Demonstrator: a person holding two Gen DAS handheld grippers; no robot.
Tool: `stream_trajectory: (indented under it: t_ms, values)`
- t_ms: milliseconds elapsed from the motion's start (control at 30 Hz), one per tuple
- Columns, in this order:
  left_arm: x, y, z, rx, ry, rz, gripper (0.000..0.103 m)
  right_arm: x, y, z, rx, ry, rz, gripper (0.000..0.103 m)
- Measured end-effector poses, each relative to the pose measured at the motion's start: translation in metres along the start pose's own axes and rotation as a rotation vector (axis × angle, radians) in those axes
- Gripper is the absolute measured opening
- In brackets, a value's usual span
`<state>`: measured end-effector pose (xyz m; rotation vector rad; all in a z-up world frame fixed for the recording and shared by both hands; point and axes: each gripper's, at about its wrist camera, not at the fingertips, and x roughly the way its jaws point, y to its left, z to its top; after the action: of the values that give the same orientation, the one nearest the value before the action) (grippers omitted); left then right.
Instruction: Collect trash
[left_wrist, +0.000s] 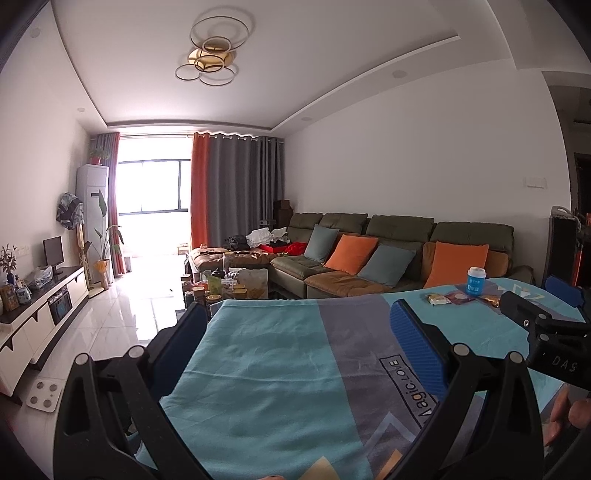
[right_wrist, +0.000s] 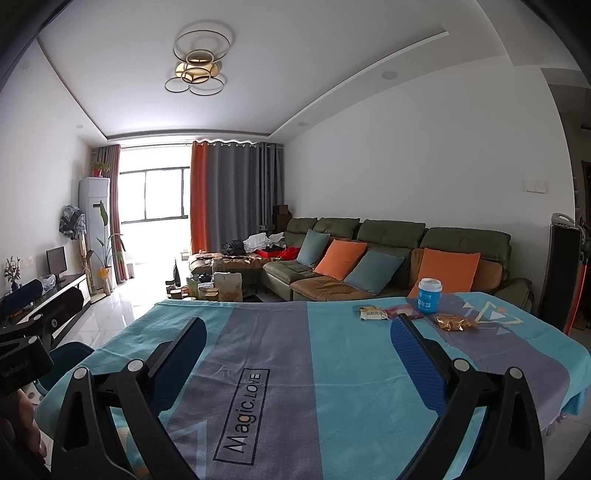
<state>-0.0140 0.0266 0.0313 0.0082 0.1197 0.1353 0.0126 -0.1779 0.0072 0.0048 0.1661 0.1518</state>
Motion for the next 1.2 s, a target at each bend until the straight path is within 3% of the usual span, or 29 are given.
stream_trajectory:
  t_ms: [1200]
  values:
    - [0.0006, -0.0015, -0.0031, -0.027, 0.028, -0.029, 0.098, -0.0006, 0.0037, -0.0013, -0.016, 0.013, 0.003, 0.096]
